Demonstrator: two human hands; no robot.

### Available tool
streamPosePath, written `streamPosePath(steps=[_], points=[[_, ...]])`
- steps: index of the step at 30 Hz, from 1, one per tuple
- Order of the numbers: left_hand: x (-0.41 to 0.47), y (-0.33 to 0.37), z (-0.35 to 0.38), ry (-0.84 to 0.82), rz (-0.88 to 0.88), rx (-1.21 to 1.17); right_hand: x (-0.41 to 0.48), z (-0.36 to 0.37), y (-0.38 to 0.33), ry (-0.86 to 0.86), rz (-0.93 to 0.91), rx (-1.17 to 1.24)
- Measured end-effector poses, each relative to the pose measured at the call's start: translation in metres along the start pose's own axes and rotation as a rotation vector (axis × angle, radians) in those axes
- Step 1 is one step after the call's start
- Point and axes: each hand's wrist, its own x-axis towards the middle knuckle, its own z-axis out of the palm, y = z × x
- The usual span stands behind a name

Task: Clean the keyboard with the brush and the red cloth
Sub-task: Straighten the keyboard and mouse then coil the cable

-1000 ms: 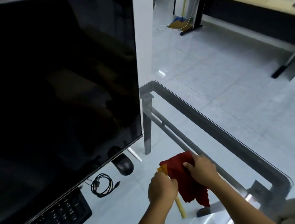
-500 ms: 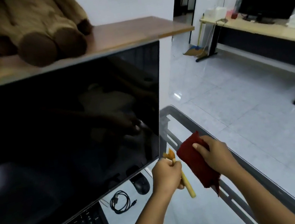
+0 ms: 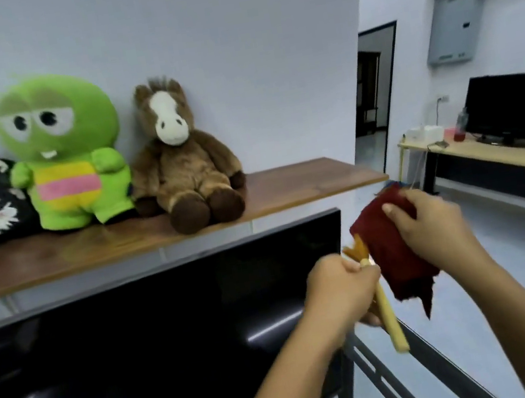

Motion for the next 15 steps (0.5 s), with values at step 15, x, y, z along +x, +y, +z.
streamPosePath(steps=[15], points=[[0.127,0.156,-0.148,0.277,-0.043,0.323,0.200,-0.002,-0.130,-0.146,-0.044,0.224]])
